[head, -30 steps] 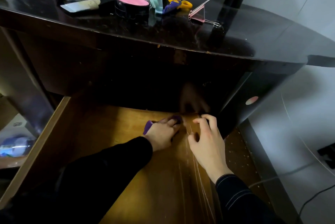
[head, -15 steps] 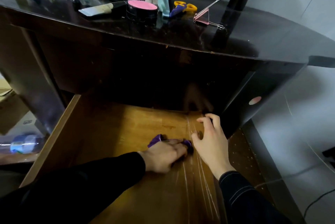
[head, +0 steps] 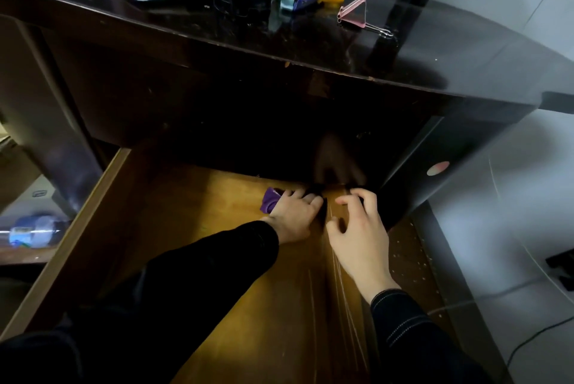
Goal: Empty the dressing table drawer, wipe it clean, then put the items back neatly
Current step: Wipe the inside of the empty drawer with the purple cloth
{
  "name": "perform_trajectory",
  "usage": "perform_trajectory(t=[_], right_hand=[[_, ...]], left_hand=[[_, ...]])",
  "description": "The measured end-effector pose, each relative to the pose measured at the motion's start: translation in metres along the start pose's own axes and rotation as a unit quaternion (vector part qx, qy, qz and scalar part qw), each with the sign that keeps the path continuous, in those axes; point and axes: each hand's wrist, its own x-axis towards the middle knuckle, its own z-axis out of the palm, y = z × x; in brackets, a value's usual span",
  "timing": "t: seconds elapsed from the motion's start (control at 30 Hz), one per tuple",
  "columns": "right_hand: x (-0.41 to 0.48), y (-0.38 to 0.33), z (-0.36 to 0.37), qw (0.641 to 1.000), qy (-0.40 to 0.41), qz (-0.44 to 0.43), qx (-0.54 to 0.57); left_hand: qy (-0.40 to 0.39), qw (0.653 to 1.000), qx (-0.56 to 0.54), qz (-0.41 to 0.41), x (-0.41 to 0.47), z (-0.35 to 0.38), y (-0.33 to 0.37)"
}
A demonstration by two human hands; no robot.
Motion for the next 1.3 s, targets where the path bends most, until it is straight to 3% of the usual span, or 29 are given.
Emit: perform_trajectory(t=[0.2,0.3,0.43,0.6,0.7,0.9,1.17,1.3], right_hand=[[0.000,-0.003,-0.003,1.000,-0.003,0.001,-0.001],[0.001,-0.001,-0.002,1.000,0.002,0.001,-0.005],[0.001,0.000,-0.002,1.000,-0.002,0.008,-0.003],[0.000,-0.003,-0.004,1.000,-0.003,0.010,-0.003],[0.000,-0.005,-0.007,1.000,-0.005,0.008,-0.007],[0.000,-0.006,-0.007,1.000,-0.002,0.008,-0.011],[0.001,-0.005,-0.006,1.000,-0.003,0.011,-0.003],[0.000,-0.007,-0.008,1.000,-0.008,0.011,-0.010]], left_hand=[[-0.079,0.985,-0.033,0.148,-0.080,-0.001,0.006],[-0.078,0.971,-0.043,0.222,-0.106,0.011,0.000],[-0.026,0.989,-0.062,0.135,-0.066,0.004,-0.013],[-0.018,0.993,-0.105,0.054,-0.044,0.002,-0.003],[-0.023,0.988,-0.121,0.093,-0.072,0.000,0.007],[-0.101,0.960,-0.089,0.247,-0.132,0.014,0.017],[-0.027,0.990,-0.095,0.101,-0.069,0.004,0.013],[-0.050,0.989,-0.087,0.104,-0.080,-0.001,0.021]])
